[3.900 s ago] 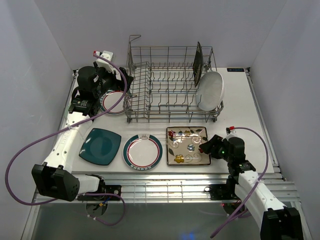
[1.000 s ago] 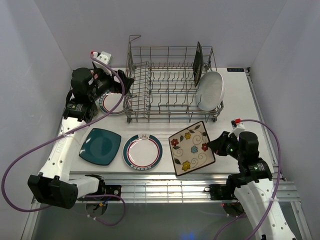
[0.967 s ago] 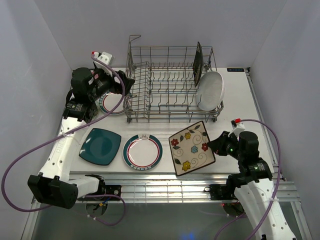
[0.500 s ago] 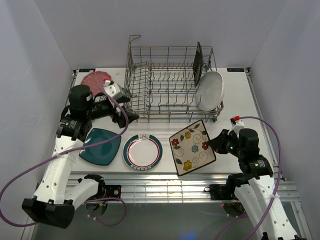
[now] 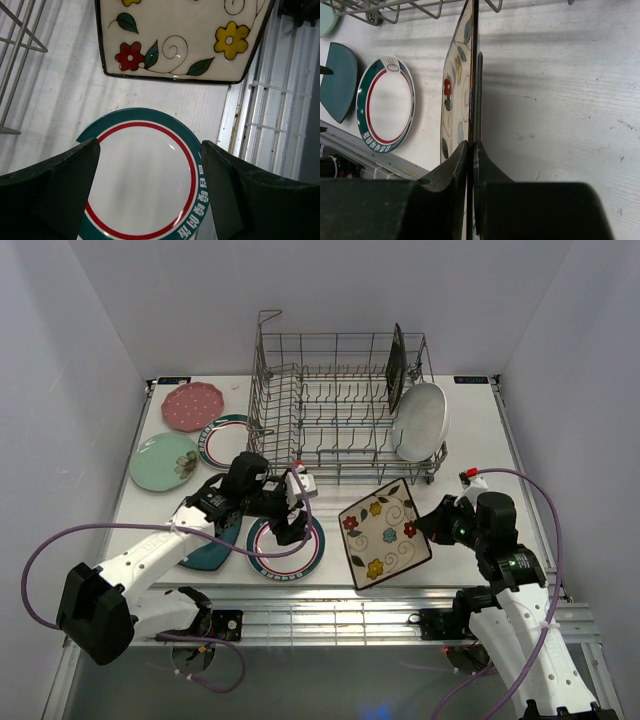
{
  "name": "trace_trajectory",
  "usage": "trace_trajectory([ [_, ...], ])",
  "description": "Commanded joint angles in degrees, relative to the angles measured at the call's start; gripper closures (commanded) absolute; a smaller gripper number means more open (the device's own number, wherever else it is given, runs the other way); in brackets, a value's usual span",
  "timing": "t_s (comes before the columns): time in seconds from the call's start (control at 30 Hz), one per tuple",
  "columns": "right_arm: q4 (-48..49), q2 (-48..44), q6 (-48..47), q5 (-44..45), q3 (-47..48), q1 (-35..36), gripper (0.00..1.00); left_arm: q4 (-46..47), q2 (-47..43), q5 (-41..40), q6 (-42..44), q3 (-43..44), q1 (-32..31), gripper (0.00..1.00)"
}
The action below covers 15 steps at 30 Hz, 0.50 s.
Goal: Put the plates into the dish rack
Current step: Pick up the plate from the corner of the board.
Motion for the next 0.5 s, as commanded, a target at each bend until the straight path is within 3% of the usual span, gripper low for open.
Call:
trace_trajectory([
  [0.0,7.9,0.0,1.7,-3.0,3.5,0.2,0.92,7.6,0.7,-5.8,-2.0,0.2,-3.0,0.08],
  [0.47,7.8,-0.2,1.1,-3.1,3.5,0.4,0.92,14.1,15.0,-19.1,-4.1,3.5,-17.5,0.09],
])
